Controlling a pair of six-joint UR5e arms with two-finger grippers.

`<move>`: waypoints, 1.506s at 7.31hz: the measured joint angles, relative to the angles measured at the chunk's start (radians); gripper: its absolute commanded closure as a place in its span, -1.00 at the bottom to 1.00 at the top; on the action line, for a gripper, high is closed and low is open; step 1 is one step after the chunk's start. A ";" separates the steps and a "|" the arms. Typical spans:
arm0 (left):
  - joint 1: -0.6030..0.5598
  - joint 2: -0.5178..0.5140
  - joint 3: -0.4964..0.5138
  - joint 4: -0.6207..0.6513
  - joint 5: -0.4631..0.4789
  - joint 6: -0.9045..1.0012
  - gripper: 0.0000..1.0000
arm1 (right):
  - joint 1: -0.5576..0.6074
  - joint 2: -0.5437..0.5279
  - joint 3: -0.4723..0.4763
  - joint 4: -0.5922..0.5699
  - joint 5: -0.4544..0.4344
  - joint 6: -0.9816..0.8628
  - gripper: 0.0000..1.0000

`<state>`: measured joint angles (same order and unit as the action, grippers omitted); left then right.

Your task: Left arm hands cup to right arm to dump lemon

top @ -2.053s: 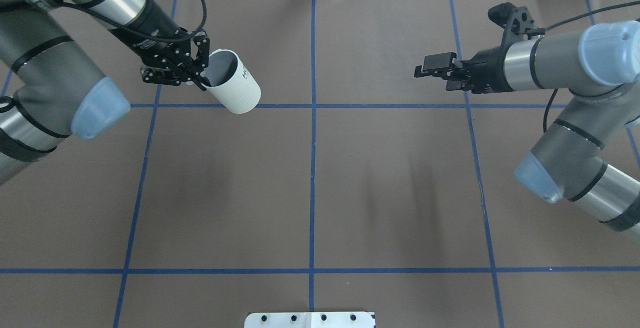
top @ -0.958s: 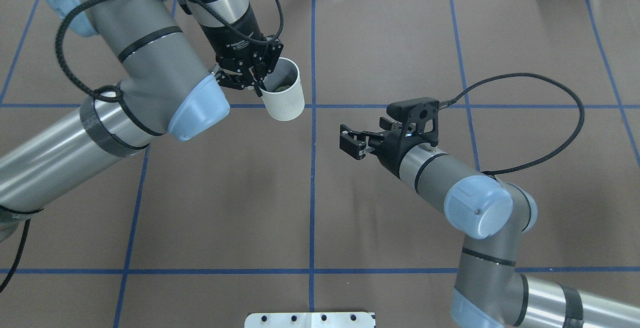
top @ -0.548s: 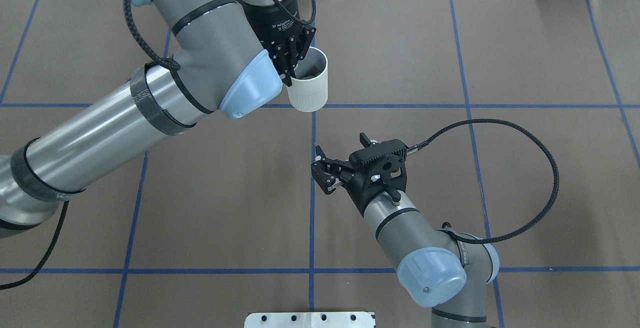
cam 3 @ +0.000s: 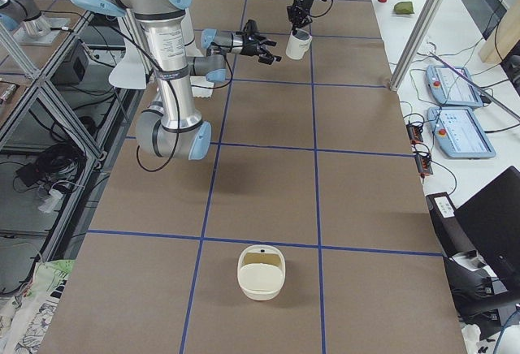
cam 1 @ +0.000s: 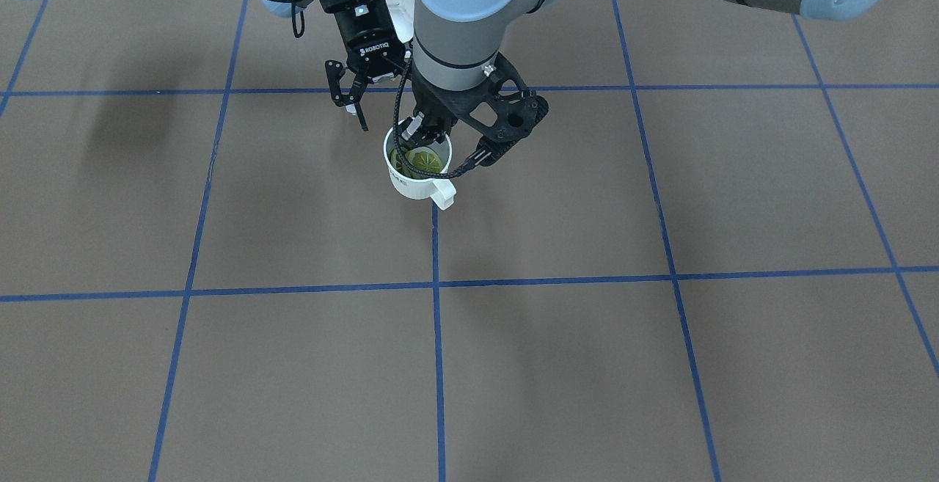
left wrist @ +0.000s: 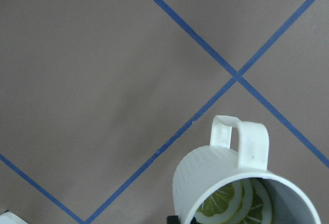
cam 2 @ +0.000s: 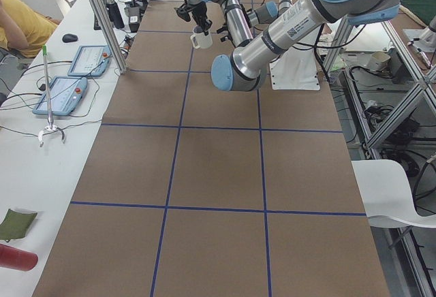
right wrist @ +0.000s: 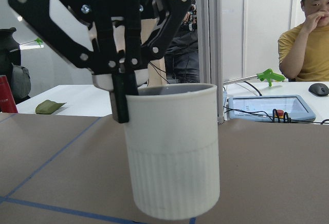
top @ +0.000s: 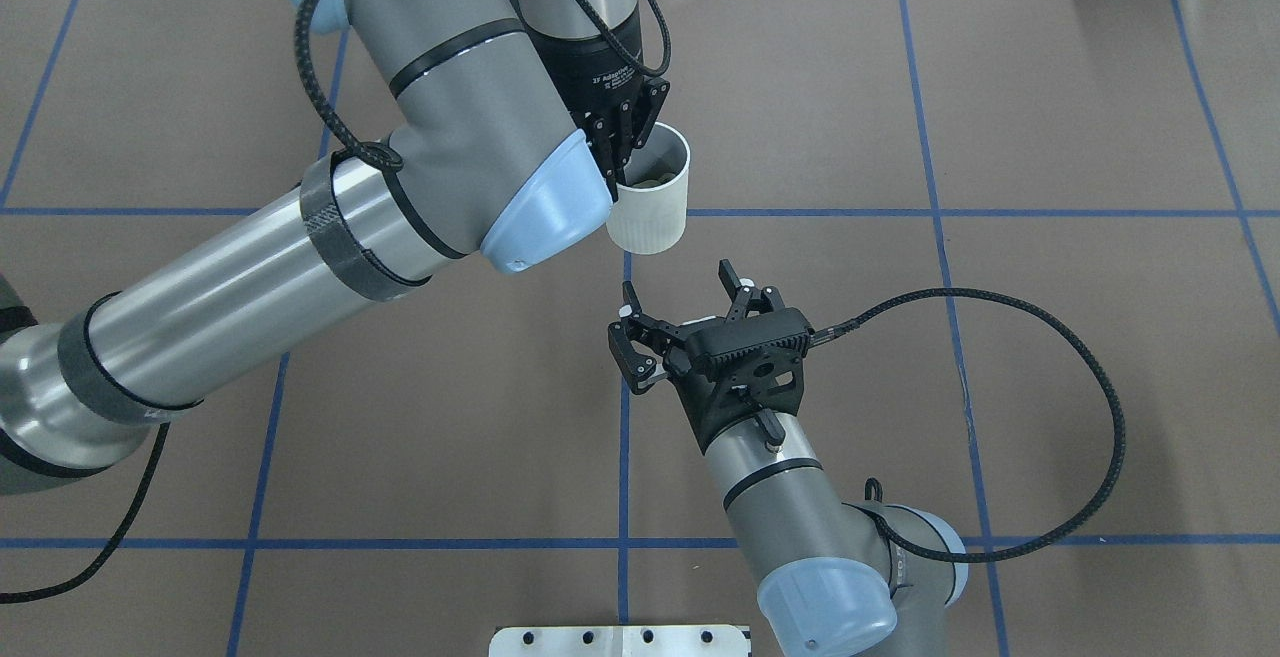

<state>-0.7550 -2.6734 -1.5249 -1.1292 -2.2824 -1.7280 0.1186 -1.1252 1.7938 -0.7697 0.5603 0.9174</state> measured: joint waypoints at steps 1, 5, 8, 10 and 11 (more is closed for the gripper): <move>0.003 -0.006 -0.002 0.002 0.000 -0.017 1.00 | -0.002 0.002 -0.002 -0.001 -0.015 -0.003 -1.00; 0.030 -0.023 -0.012 0.035 0.001 -0.061 1.00 | -0.004 0.005 -0.012 -0.006 -0.077 -0.041 -1.00; 0.057 -0.023 -0.027 0.037 0.001 -0.092 1.00 | -0.005 0.010 -0.019 -0.006 -0.087 -0.047 -1.00; 0.065 -0.022 -0.039 0.038 0.001 -0.103 1.00 | -0.005 0.010 -0.026 -0.003 -0.089 -0.046 -1.00; 0.068 -0.022 -0.048 0.038 0.001 -0.115 1.00 | -0.005 0.010 -0.030 -0.001 -0.089 -0.045 -1.00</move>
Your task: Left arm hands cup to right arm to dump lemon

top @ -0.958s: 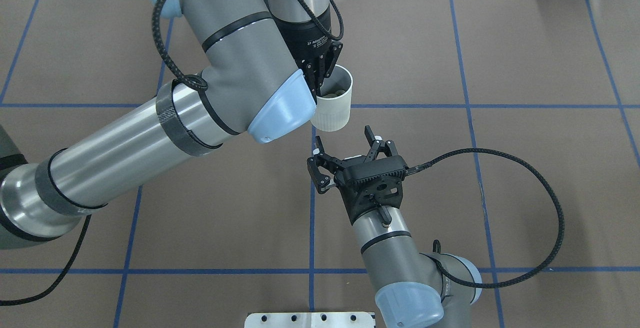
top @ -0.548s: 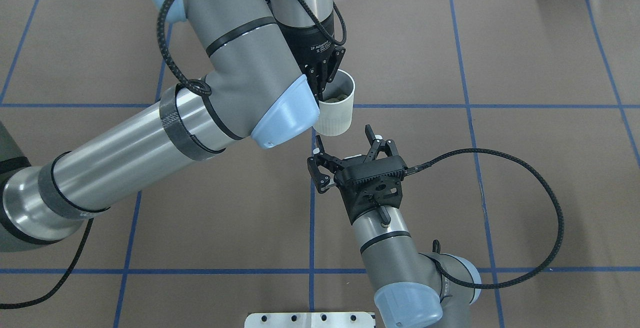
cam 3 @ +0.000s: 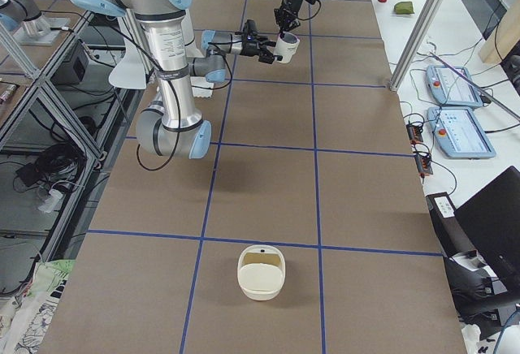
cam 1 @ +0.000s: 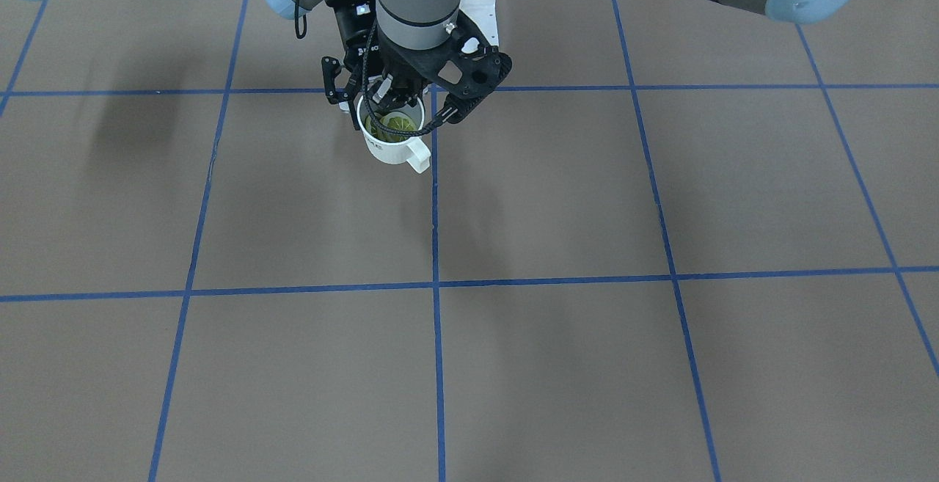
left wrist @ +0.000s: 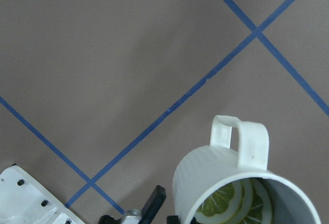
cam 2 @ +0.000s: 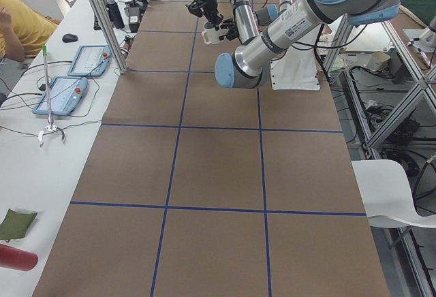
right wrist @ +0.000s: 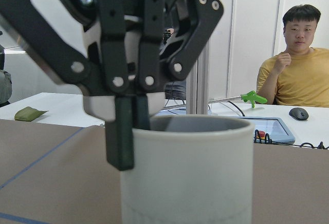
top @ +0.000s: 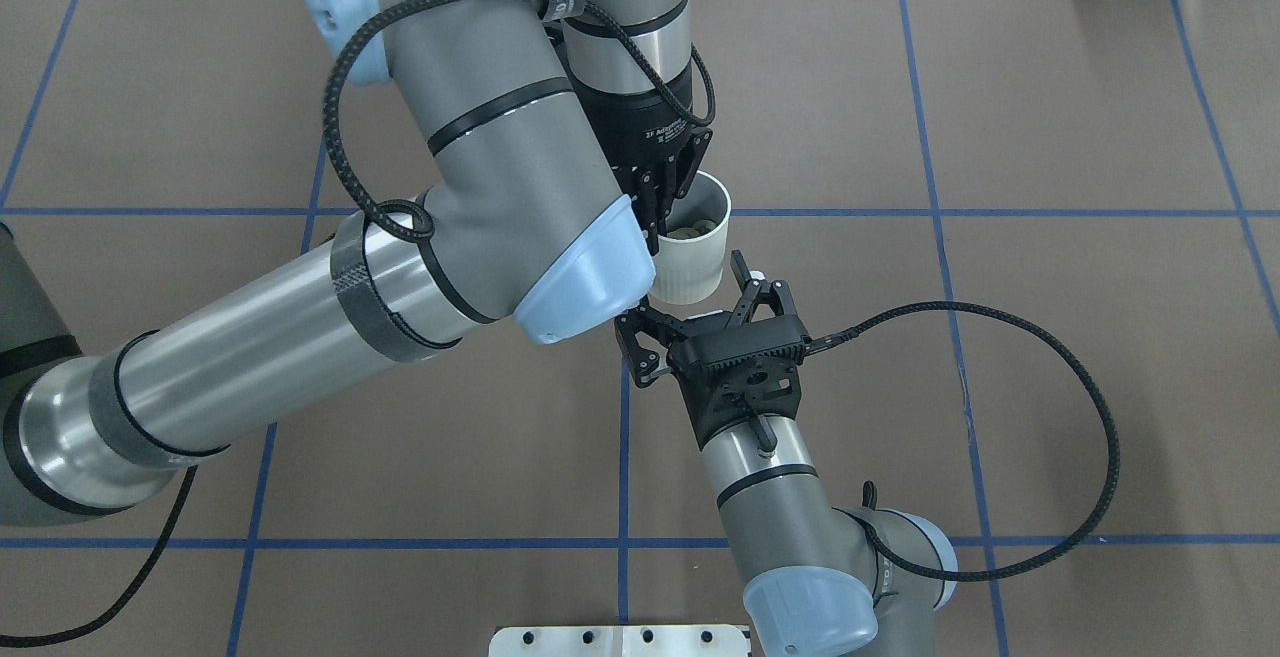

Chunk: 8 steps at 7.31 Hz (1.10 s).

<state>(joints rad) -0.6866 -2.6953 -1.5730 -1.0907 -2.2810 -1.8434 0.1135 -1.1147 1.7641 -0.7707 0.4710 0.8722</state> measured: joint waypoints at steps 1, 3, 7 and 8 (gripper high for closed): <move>0.004 0.001 -0.008 0.000 0.000 -0.008 1.00 | 0.000 0.001 -0.002 0.001 0.000 0.000 -1.00; 0.010 0.003 -0.013 0.002 0.000 -0.013 1.00 | 0.000 0.002 -0.003 0.002 0.000 0.000 -1.00; 0.015 0.002 -0.019 0.011 0.000 -0.014 1.00 | 0.000 0.001 -0.004 0.004 0.000 -0.001 -0.88; 0.015 0.001 -0.019 0.011 0.000 -0.014 1.00 | 0.000 0.000 -0.004 0.004 0.000 -0.001 -0.51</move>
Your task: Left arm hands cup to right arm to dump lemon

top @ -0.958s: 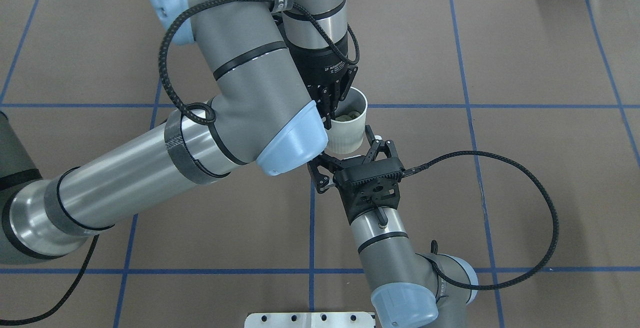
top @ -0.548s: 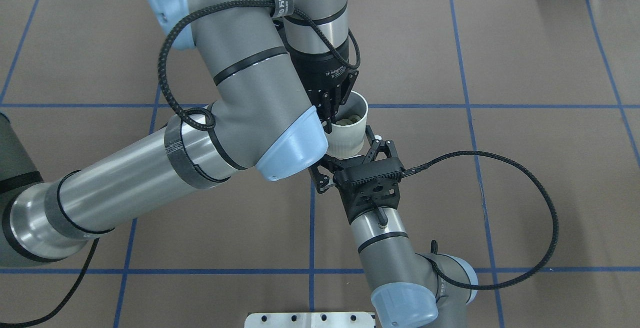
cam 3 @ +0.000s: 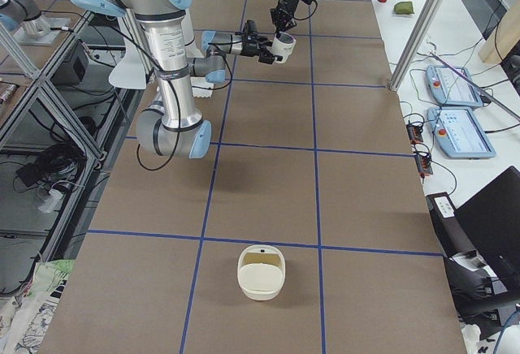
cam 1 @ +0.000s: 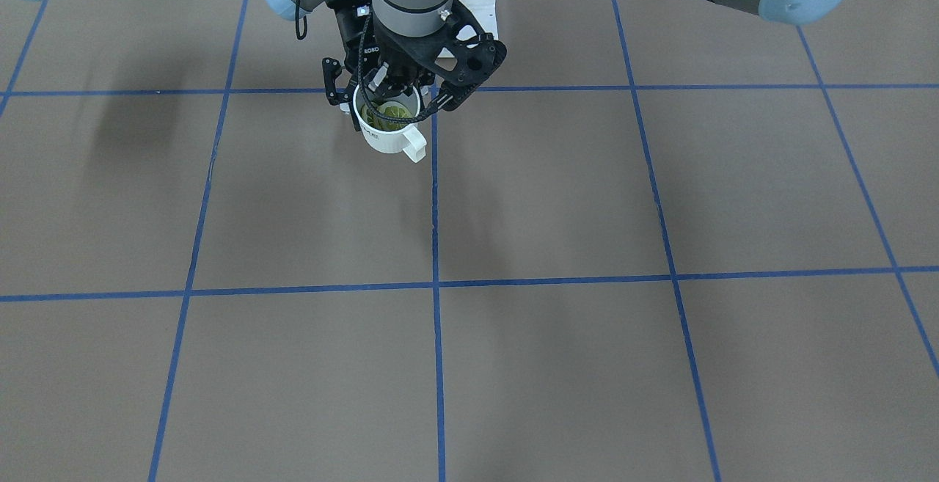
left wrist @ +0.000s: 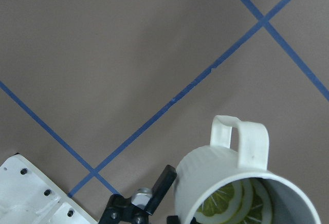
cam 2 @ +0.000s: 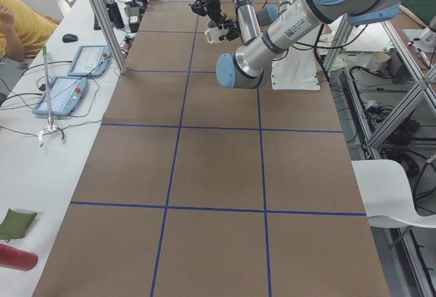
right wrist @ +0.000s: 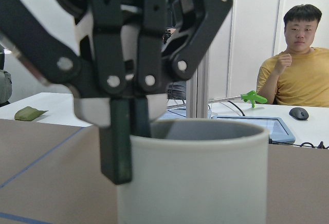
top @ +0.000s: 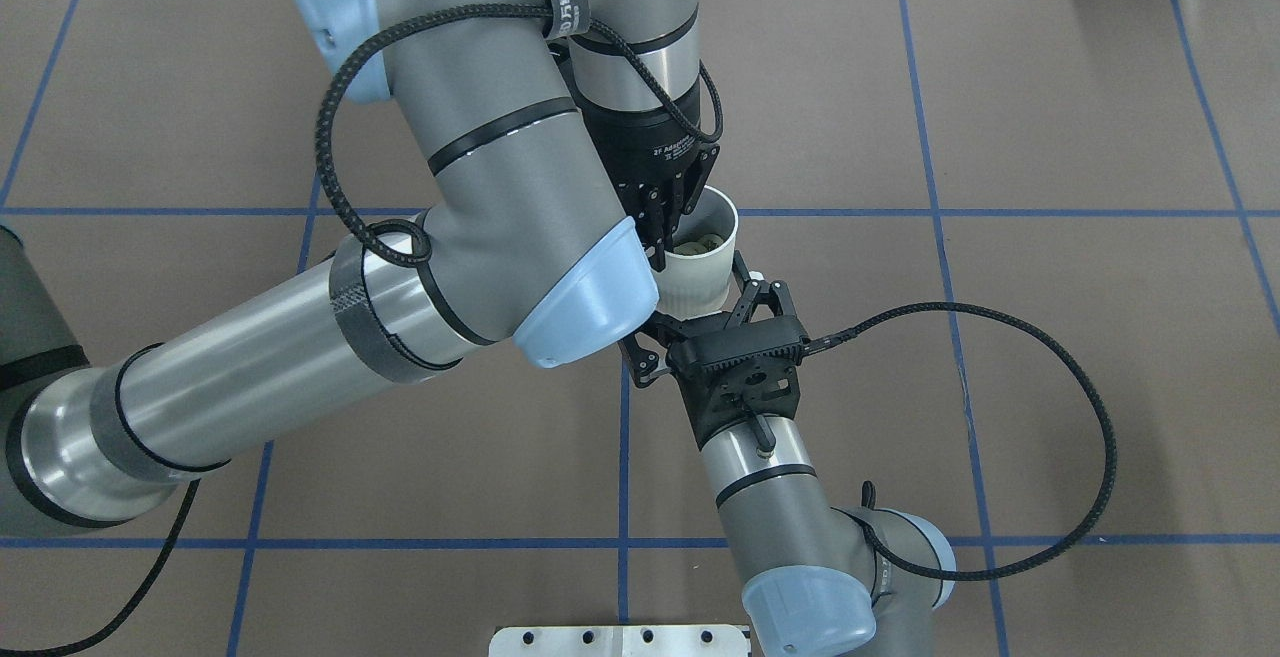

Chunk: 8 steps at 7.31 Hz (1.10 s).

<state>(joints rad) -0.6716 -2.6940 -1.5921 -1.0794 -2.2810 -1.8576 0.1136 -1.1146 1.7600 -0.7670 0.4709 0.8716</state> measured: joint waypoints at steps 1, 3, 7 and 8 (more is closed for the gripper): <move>0.000 0.000 0.000 0.000 0.000 0.000 1.00 | 0.000 -0.001 0.000 0.000 0.000 0.001 -0.18; 0.001 0.000 0.000 -0.001 0.000 0.000 -0.91 | -0.001 -0.001 0.001 0.002 0.002 0.001 0.58; -0.012 0.001 -0.040 -0.002 0.001 0.005 -1.00 | -0.005 0.007 0.003 0.007 0.003 0.008 1.00; -0.040 0.002 -0.065 -0.002 0.001 0.008 -1.00 | -0.005 0.012 0.004 0.009 0.003 0.012 1.00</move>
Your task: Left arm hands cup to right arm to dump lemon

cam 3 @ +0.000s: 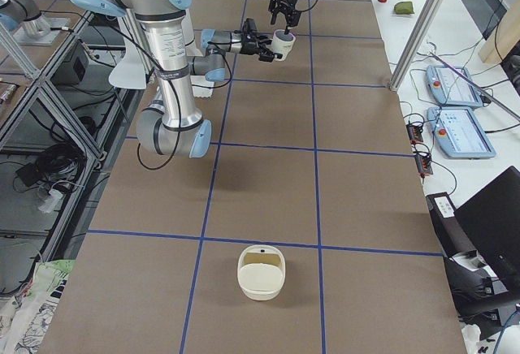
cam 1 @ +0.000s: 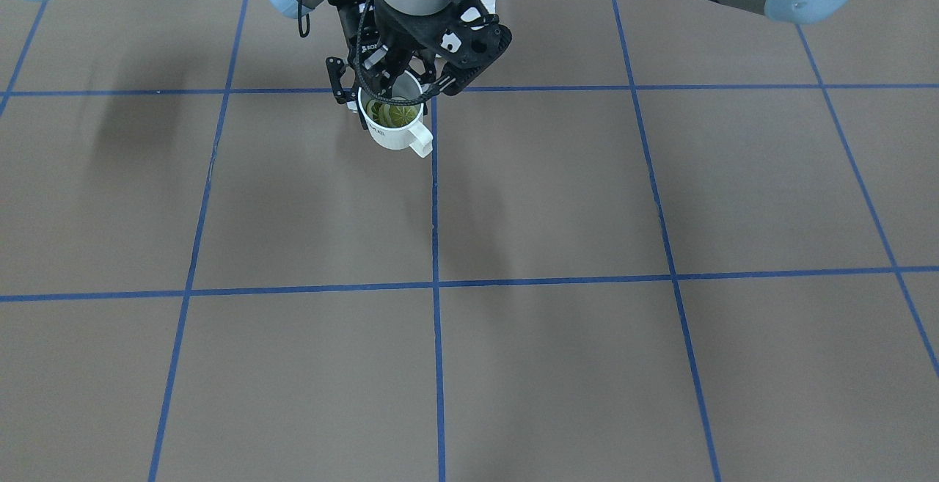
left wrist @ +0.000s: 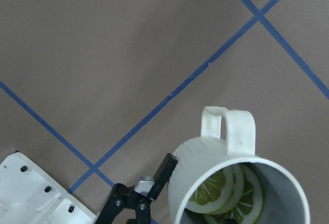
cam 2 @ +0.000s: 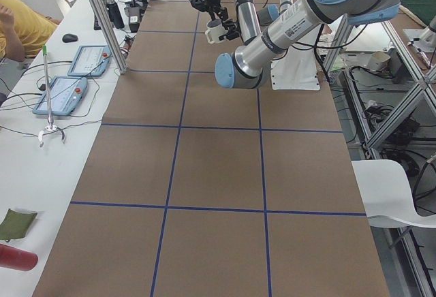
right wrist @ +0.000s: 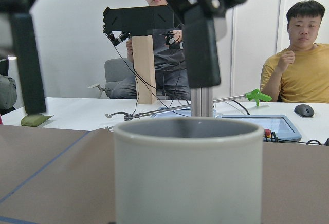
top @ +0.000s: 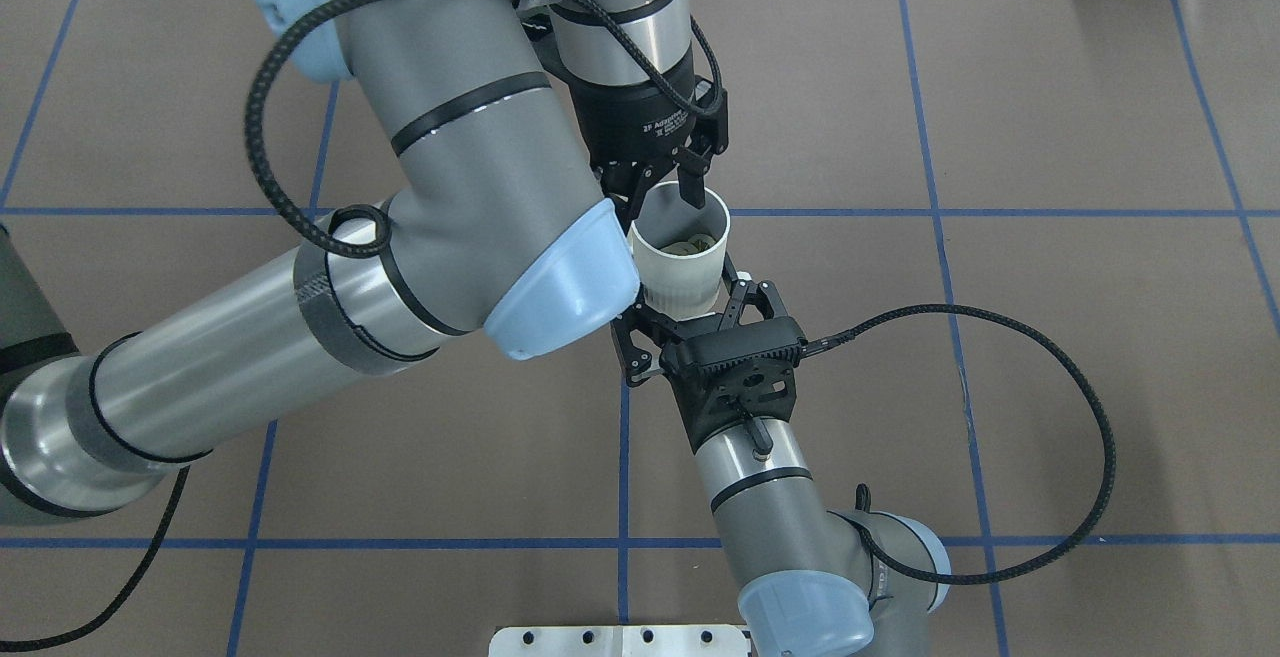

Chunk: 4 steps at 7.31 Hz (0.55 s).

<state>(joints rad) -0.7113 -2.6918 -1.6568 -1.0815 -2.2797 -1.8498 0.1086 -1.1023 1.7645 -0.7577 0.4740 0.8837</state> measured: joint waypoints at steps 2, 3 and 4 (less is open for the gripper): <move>-0.073 0.005 -0.041 0.000 0.000 0.007 -1.00 | 0.010 0.000 0.004 0.001 0.006 0.002 1.00; -0.099 0.009 -0.048 0.000 0.000 0.009 -1.00 | 0.021 -0.010 0.014 0.010 0.007 0.005 0.95; -0.117 0.016 -0.050 0.000 0.001 0.011 -1.00 | 0.038 -0.037 0.026 0.048 0.011 0.006 0.95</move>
<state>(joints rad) -0.8278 -2.6761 -1.7072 -1.0818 -2.2786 -1.8387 0.1466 -1.1391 1.7907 -0.7097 0.4849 0.8901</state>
